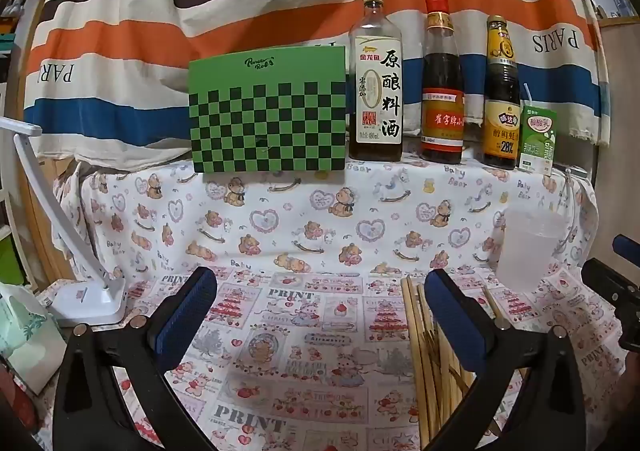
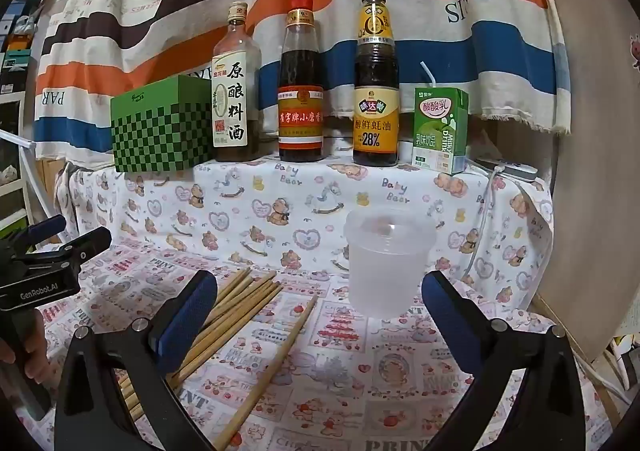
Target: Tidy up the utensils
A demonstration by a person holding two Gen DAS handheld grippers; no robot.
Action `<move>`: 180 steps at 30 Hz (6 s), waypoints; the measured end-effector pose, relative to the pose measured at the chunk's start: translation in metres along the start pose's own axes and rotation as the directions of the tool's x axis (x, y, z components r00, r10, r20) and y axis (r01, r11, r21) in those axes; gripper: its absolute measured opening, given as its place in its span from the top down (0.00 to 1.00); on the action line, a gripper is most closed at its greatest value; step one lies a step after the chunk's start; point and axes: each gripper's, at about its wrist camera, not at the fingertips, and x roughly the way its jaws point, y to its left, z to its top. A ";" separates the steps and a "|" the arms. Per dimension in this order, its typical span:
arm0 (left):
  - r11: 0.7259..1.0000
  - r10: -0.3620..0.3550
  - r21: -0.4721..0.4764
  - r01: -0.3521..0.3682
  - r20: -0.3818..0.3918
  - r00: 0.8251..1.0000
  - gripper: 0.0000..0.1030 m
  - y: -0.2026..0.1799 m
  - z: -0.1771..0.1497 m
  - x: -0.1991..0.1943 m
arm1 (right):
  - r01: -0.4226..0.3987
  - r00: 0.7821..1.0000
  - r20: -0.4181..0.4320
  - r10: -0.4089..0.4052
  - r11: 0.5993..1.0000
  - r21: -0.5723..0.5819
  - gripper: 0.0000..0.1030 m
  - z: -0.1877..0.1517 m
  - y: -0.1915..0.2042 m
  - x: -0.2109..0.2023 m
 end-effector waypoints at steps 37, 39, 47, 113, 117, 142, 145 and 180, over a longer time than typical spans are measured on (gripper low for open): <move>0.999 -0.033 0.010 0.032 0.008 0.999 0.00 -0.001 0.000 0.004 | 0.052 0.998 -0.032 -0.052 0.998 0.026 0.00 0.000 -0.007 0.004; 1.000 -0.026 0.009 0.026 0.010 1.000 0.00 -0.001 0.000 0.003 | 0.052 0.998 -0.034 -0.051 0.998 0.022 0.00 0.000 -0.007 0.004; 1.000 -0.023 0.008 0.023 0.010 1.000 0.00 0.000 0.001 0.003 | 0.053 0.998 -0.033 -0.052 0.998 0.022 0.00 0.001 -0.007 0.004; 0.987 0.149 -0.092 -0.132 0.200 0.968 0.00 0.032 0.016 -0.038 | 0.025 0.966 -0.257 -0.005 0.997 0.075 0.42 -0.006 -0.015 0.029; 0.988 0.140 -0.088 -0.127 0.164 0.976 0.00 0.029 0.016 -0.034 | -0.050 0.918 -0.393 0.056 0.998 0.025 0.58 -0.024 0.004 0.042; 0.974 0.210 0.050 -0.219 0.153 0.966 0.00 0.006 0.009 -0.025 | -0.121 0.852 -0.496 0.166 0.985 0.120 0.92 -0.036 0.005 0.055; 0.976 0.204 0.051 -0.214 0.155 0.967 0.00 0.006 0.010 -0.026 | -0.095 0.903 -0.409 0.129 0.990 0.102 0.92 -0.024 0.001 0.044; 0.914 -0.319 0.059 0.402 -0.511 0.798 0.82 -0.055 -0.034 0.035 | -0.082 0.969 -0.215 0.117 0.983 0.164 0.92 0.002 -0.023 0.016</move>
